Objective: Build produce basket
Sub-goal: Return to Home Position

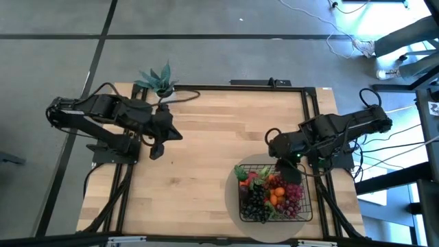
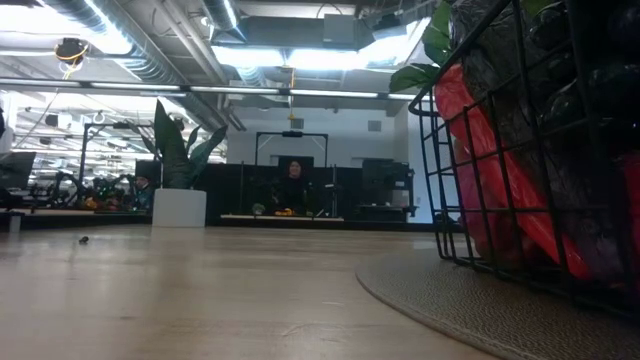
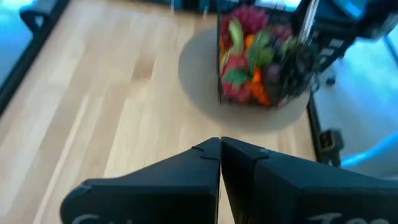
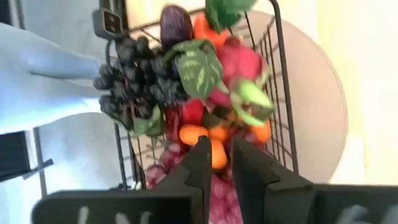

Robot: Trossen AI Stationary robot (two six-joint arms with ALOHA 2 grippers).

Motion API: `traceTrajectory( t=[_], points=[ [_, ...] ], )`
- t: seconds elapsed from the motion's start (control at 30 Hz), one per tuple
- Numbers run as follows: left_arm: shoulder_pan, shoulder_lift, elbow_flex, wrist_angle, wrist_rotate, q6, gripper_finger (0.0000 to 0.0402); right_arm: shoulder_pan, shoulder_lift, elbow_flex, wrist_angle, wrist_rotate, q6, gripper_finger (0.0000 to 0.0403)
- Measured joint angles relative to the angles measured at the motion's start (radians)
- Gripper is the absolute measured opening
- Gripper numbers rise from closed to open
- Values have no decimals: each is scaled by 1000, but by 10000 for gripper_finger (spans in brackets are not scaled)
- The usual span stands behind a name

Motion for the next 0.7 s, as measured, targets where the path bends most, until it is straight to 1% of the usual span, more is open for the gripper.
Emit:
traceTrajectory(
  t=[0.1,0.23,0.27,0.37,0.5,0.7],
  points=[
    [-4,-13,1,12,-9,0,1,-11,3,0,28,-9,-29,47],
    [-4,-27,2,0,-13,-4,0,-11,2,0,68,-11,-82,9],
    [-4,-29,0,-17,-13,-4,0,-11,2,0,73,-11,-88,6],
    [-4,-32,1,-37,-13,0,0,-11,2,0,74,-7,-86,4],
    [-4,-45,0,-73,-17,9,0,-11,-3,6,76,-6,-139,2],
    [-4,-117,0,-105,-35,22,0,-17,-43,85,79,21,-241,0]
  ],
)
